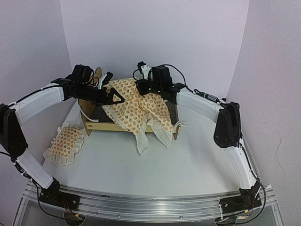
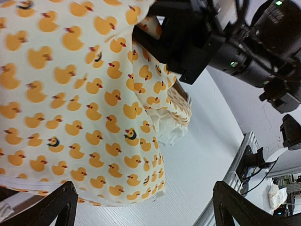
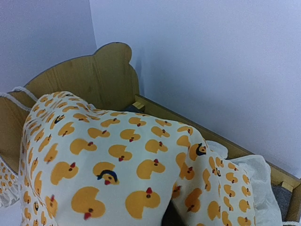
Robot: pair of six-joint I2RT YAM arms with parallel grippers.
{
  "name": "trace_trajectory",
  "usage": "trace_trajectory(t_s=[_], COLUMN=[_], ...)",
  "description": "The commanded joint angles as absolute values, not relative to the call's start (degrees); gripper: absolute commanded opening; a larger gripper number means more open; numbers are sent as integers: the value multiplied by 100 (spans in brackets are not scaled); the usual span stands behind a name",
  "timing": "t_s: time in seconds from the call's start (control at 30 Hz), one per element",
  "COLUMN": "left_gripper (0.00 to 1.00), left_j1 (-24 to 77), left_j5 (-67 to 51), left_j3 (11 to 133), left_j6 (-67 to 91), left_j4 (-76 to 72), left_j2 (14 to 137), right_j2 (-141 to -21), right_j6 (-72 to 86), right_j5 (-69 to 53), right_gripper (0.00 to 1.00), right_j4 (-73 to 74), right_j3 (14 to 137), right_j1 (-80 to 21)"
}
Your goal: Set up the pet bed
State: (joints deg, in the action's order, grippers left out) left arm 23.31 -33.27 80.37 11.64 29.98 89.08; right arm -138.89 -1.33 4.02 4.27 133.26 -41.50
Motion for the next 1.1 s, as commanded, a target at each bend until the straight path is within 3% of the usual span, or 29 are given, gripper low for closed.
trace_trajectory(t_s=[0.0, 0.07, 0.2, 0.33, 0.4, 0.53, 0.8, 0.87, 0.93, 1.07], left_gripper=[99, 100, 100, 100, 100, 100, 95, 86, 64, 12], left_j1=[2685, 2847, 2922, 3050, 3228, 3295, 3296, 3296, 3297, 3281], left_j5=[-2543, -2301, -1909, -1708, -1589, -1545, -1094, -1051, -1044, -1056], left_j3=[8066, 8041, 7870, 7685, 7457, 7320, 7362, 7331, 7289, 7372], left_j6=[1173, 985, 679, 279, 45, 29, -155, -192, -235, -314], left_j4=[3579, 3629, 3709, 3908, 3774, 3546, 2958, 2832, 2662, 2533], left_j2=[9258, 9296, 9271, 9072, 8941, 9204, 9516, 9527, 9518, 9570], right_j2=[-13375, -12887, -11769, -10722, -10457, -10500, -11408, -11561, -11683, -11680], right_j6=[-45, -65, -110, -128, -140, -45, -57, -44, 30, 235], right_j5=[740, 1025, 921, -318, -161, 140, -362, -717, -825, -821], right_gripper=[84, 92, 94, 93, 93, 90, 80, 76, 68, 32], right_j4=[681, 918, 1732, 2424, 2708, 2870, 2876, 2844, 2837, 2833], right_j3=[13377, 12960, 11920, 10528, 9830, 9233, 9639, 9709, 9762, 9750], right_j1=[-4175, -4168, -4093, -3870, -3815, -3706, -3642, -3615, -3585, -3544])
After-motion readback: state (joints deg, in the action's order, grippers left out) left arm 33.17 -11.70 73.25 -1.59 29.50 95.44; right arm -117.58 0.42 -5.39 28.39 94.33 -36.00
